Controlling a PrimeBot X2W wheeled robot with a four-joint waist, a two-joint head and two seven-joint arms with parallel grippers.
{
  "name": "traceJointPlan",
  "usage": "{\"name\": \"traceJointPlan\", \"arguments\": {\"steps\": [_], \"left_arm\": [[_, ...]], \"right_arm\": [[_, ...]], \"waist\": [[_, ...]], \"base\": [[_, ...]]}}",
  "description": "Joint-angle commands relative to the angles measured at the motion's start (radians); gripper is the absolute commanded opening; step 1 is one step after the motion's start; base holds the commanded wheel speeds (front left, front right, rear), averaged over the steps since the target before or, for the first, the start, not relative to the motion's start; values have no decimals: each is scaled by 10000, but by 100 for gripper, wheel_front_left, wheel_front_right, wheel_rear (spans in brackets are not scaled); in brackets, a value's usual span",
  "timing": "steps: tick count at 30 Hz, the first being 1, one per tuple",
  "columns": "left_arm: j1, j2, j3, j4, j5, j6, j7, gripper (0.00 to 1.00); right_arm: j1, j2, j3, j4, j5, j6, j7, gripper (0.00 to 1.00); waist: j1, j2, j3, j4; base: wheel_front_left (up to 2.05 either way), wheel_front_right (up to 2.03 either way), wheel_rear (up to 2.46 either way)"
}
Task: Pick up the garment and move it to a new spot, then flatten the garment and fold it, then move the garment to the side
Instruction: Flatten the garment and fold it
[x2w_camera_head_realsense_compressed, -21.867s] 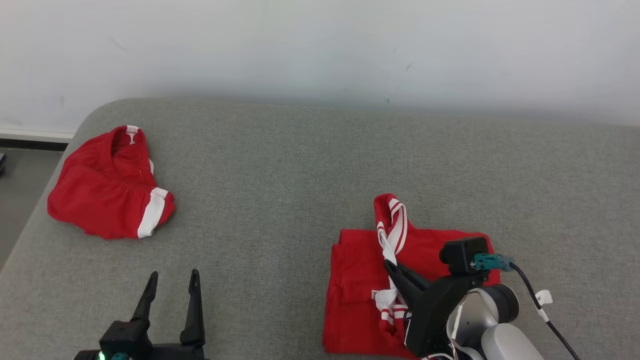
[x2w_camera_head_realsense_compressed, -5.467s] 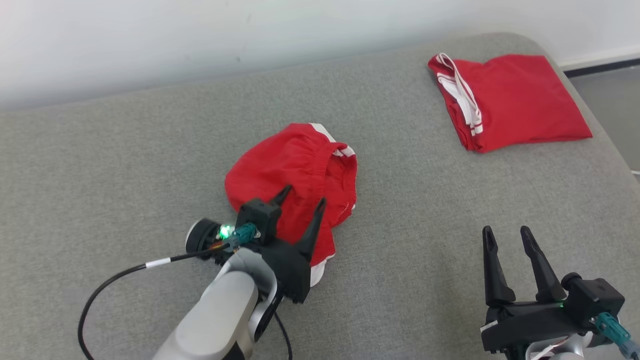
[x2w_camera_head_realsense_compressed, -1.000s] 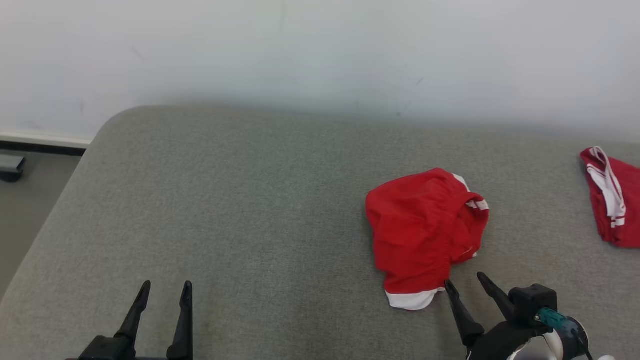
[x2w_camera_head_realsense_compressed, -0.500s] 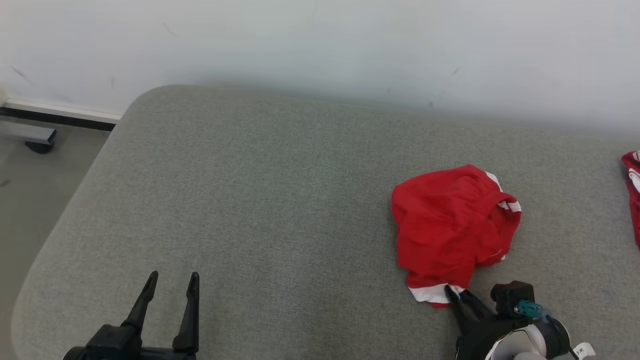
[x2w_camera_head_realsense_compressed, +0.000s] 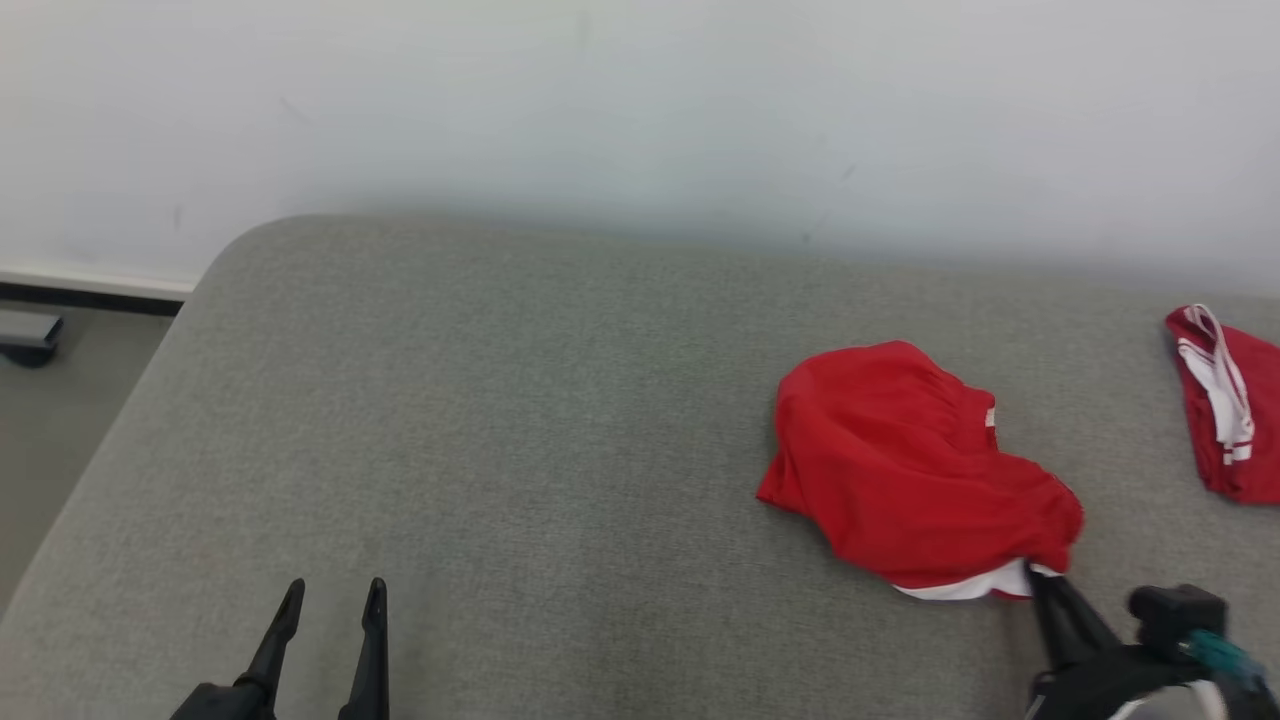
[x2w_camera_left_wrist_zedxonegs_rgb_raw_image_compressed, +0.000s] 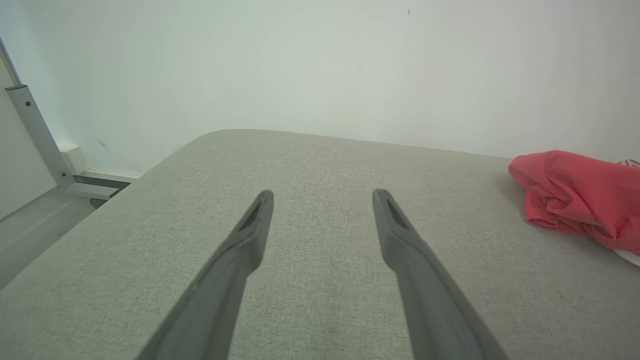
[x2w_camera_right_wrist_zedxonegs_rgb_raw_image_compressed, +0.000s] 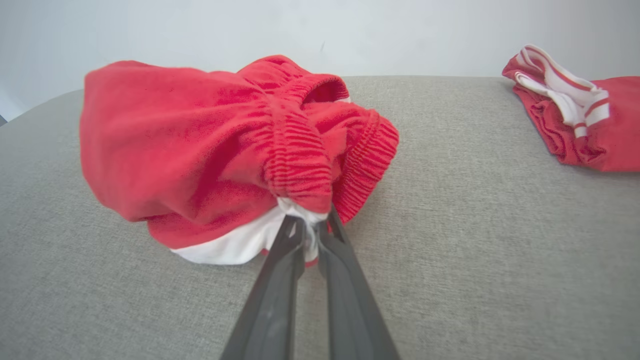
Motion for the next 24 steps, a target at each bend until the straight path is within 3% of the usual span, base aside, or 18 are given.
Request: {"name": "traceJointPlan", "arguments": {"steps": [1, 8, 15, 20, 24], "left_arm": [[114, -61, 5, -38, 10, 16, -27, 100], [213, -184, 92, -88, 82, 6, -27, 100], [170, -231, 104, -10, 156, -70, -27, 100], [209, -314, 104, 55, 188, -110, -27, 100], [114, -401, 89, 118, 218, -153, -27, 100]], "right_arm": [[198, -132, -167, -150, -57, -28, -49, 0], [1252, -852, -1984, -1661, -634, -28, 38, 0], [1184, -1105, -3142, -3721, -1318, -28, 1195, 0], [542, -1160, -3199, -5050, -1755, -28, 2206, 0], [-191, -855, -2321, -5584, -1875, -28, 2810, 0]], "waist": [[1, -1, -175, -292], [1, -1, -260, -749], [1, -1, -345, -715], [1, -1, -408, -474], [1, -1, -445, -195]], "base": [[0, 0, 0], [0, 0, 0], [0, 0, 0], [0, 0, 0], [0, 0, 0]]}}
